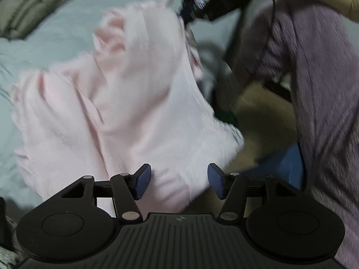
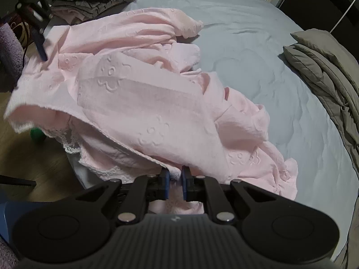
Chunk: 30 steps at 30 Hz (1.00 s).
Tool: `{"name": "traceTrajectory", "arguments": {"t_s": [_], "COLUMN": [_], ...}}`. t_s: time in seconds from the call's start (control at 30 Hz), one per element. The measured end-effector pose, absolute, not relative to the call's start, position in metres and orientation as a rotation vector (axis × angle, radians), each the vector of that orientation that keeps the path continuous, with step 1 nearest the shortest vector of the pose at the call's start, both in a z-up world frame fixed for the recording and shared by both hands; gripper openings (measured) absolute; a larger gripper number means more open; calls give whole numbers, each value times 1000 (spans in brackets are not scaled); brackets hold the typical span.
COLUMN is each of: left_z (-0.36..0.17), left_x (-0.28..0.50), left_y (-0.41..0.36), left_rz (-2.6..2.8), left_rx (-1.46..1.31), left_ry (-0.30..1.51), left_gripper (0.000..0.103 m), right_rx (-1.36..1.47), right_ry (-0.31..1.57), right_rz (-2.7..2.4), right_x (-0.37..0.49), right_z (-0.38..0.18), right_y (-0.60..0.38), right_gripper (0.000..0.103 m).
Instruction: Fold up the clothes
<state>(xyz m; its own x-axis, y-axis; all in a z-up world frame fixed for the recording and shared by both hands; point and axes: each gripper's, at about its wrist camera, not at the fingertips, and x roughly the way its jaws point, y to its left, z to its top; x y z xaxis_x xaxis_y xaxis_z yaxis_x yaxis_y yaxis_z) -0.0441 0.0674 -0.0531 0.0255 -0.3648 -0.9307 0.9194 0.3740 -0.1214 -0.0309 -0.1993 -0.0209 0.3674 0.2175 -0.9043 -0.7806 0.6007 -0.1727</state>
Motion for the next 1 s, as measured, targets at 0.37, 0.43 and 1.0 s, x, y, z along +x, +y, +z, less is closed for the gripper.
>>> {"name": "traceTrajectory", "arguments": {"t_s": [0.37, 0.43, 1.0], "left_z": [-73, -74, 8], "left_x": [-44, -41, -23], "left_y": [58, 60, 109], "left_rz": [-1017, -990, -806], "left_rx": [710, 694, 304], "left_ry": [1101, 1119, 858], "left_gripper": [25, 15, 1], "right_rx": [-664, -659, -590], "right_ry": [991, 989, 946], "right_rz": [694, 692, 640], "right_x": [-29, -30, -25], "right_z": [-22, -22, -8], "right_y": [-196, -197, -206], "right_gripper": [12, 12, 12]}}
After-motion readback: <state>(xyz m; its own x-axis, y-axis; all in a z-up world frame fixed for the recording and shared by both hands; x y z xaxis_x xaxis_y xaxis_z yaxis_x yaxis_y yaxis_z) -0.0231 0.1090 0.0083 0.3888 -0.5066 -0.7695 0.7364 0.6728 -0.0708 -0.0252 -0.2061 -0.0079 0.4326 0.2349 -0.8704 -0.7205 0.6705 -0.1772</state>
